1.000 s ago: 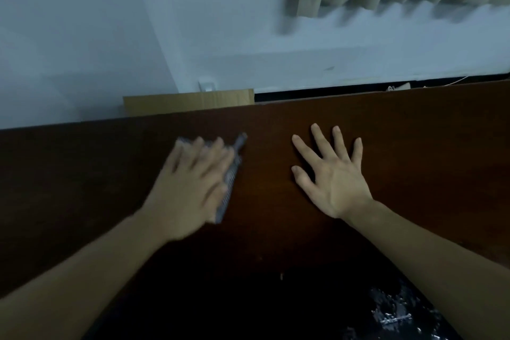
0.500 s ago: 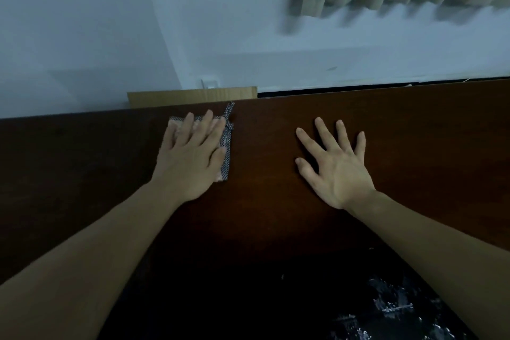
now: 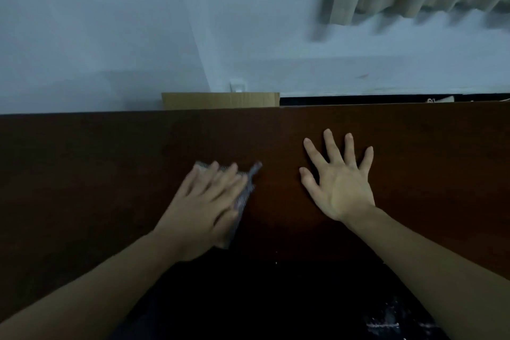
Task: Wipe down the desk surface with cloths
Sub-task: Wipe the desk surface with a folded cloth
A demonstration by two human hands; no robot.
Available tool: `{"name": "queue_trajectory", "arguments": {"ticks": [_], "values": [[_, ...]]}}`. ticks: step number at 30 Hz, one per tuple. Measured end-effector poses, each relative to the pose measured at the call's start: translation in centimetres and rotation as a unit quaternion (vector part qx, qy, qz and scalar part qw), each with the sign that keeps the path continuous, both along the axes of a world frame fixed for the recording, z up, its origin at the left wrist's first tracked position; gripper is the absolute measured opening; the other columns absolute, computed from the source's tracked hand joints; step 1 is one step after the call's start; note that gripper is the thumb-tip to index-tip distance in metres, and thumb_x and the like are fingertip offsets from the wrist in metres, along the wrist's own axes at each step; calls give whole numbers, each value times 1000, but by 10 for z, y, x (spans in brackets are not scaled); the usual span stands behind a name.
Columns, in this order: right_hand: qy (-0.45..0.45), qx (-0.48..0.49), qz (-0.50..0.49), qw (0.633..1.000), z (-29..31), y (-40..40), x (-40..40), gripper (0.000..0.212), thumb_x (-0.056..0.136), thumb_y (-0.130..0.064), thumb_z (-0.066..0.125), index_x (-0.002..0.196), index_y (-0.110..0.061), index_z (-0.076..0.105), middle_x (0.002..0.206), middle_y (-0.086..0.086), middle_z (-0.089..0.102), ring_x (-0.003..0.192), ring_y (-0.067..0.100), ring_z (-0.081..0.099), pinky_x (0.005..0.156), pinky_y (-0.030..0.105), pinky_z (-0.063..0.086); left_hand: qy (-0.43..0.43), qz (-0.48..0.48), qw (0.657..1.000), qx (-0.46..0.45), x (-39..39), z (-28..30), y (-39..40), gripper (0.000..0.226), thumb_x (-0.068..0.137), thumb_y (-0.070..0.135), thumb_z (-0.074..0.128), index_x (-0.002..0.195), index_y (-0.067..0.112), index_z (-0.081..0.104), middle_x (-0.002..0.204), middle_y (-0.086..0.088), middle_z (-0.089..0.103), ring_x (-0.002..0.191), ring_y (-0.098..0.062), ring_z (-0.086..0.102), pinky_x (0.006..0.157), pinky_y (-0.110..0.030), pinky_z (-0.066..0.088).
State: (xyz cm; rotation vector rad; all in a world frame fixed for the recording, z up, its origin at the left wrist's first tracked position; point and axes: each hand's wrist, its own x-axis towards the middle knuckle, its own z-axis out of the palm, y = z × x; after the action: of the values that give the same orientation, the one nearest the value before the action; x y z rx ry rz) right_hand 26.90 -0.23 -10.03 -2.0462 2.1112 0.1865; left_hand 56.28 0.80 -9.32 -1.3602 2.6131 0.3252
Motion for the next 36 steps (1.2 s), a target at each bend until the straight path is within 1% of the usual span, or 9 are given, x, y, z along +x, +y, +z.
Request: {"name": "queue_trajectory", "arguments": {"ticks": [6, 12, 16, 21, 24, 27, 30, 33, 36], "values": [[-16, -4, 6, 1000, 1, 0, 0, 67, 101, -64, 11, 162, -39, -1, 170, 6, -11, 153, 44, -16, 117, 72, -7, -11, 170, 985, -15, -38, -5, -17, 65, 87, 61, -18, 147, 40, -31, 159, 11, -31, 151, -20, -26, 123, -50, -15], [-22, -6, 14, 1000, 3, 2, -2, 67, 101, -63, 11, 162, -38, 0, 170, 7, -10, 153, 45, -16, 117, 73, -5, -20, 92, 995, 13, -47, 1, 48, 65, 90, 62, -26, 151, 37, -29, 165, 8, -23, 152, -21, -23, 125, -51, -5], [-20, -4, 14, 1000, 5, 3, -1, 67, 101, -63, 10, 162, -38, 0, 170, 7, -10, 153, 45, -15, 117, 73, -4, -15, 29, 999, 21, -29, 0, 72, 59, 108, 53, 11, 162, 32, 1, 170, 6, 2, 157, -22, -2, 122, -48, 4], [-21, -4, 17, 1000, 6, 3, 0, 66, 102, -62, 11, 162, -38, 0, 170, 7, -10, 153, 45, -15, 117, 72, -5, -16, 37, 999, -10, -21, -3, 38, 62, 95, 65, -15, 152, 44, -26, 161, 15, -31, 151, -15, -27, 122, -40, -17], [-13, 0, 20, 1000, 6, 2, 1, 66, 102, -62, 11, 162, -38, -2, 170, 8, -10, 152, 46, -15, 116, 73, -5, -21, 107, 994, -17, -27, -2, 1, 67, 86, 67, -23, 148, 42, -31, 161, 14, -31, 151, -18, -28, 124, -44, -15], [10, 12, 20, 1000, 10, -1, 2, 66, 102, -61, 13, 161, -37, -3, 170, 8, -11, 153, 46, -14, 115, 74, -6, -15, 141, 990, -13, -37, -1, -14, 70, 86, 62, -18, 151, 39, -24, 164, 9, -24, 152, -20, -25, 124, -49, -11], [39, 11, 33, 999, 19, -2, 12, 65, 104, -56, 18, 162, -35, -1, 171, 2, -10, 153, 43, -16, 114, 76, -6, -31, 87, 996, 8, -34, 1, 9, 69, 88, 63, -16, 153, 37, -22, 165, 7, -23, 153, -22, -21, 125, -52, -7], [-13, 13, 43, 999, 27, -1, 48, 64, 105, -53, 25, 162, -37, -1, 170, -1, -12, 153, 42, -19, 116, 73, -7, -40, 4, 999, -10, -5, 0, 44, 62, 104, 55, 1, 161, 31, 4, 169, 3, 5, 156, -27, 6, 122, -51, 7], [-72, 19, 37, 997, 28, -1, 93, 63, 106, -51, 27, 162, -36, 1, 170, -1, -12, 153, 40, -19, 117, 71, -8, -35, -15, 999, 19, 30, -3, 52, 59, 108, 52, 13, 162, 29, 15, 169, 4, 12, 156, -25, 11, 119, -49, 11]]}}
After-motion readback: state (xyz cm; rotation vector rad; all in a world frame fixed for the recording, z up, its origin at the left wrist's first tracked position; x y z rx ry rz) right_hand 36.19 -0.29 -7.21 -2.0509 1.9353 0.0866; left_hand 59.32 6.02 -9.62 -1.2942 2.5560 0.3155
